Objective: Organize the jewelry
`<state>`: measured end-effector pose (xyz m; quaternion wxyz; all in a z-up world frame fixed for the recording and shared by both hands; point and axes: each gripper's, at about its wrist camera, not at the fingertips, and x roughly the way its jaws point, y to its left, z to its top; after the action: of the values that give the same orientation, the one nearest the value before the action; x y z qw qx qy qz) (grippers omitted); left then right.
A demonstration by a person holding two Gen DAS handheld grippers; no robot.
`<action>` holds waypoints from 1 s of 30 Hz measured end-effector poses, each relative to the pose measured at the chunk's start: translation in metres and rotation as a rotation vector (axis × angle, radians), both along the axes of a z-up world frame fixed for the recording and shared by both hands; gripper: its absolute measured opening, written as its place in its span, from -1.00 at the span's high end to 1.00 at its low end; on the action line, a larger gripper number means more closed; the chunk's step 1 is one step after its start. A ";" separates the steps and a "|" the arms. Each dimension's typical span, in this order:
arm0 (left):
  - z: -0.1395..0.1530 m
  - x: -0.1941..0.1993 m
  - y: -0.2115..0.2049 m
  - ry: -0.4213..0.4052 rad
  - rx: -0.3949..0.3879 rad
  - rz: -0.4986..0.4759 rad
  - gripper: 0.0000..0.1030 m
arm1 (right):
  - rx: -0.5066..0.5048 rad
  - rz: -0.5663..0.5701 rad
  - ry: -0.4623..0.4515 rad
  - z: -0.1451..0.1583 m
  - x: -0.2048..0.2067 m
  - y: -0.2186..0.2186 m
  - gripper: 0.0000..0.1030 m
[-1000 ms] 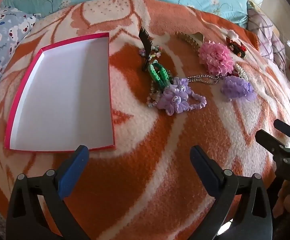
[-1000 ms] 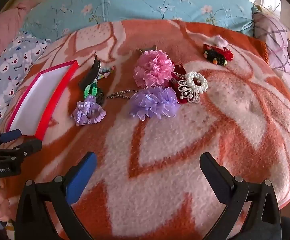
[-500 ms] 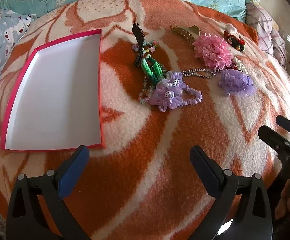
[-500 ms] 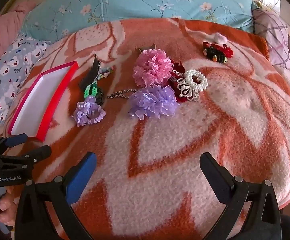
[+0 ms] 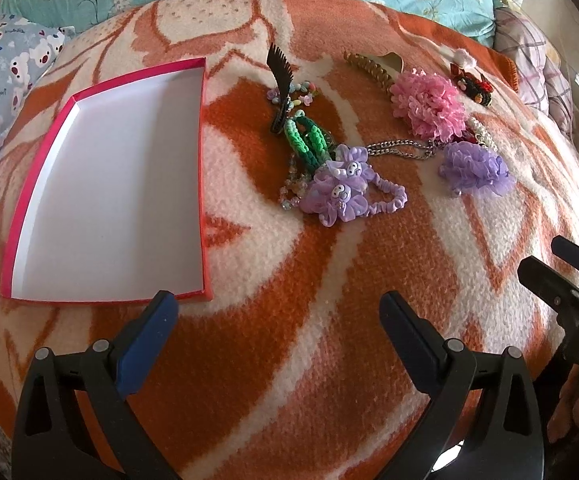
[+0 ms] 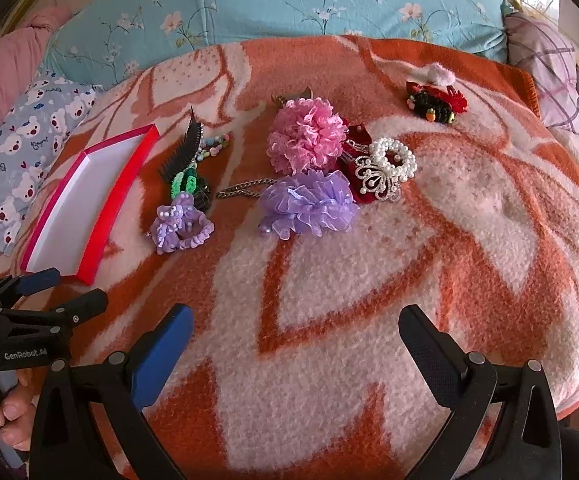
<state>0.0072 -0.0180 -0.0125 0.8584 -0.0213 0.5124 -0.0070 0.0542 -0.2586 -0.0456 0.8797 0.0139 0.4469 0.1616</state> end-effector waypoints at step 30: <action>0.012 0.010 -0.024 -0.010 0.028 0.008 -0.97 | 0.065 0.037 -0.002 0.012 0.018 -0.019 -1.00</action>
<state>0.0169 -0.0422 -0.0010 0.8613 -0.0111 0.5079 0.0037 0.0720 -0.2773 -0.0335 0.8763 0.0342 0.4405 0.1922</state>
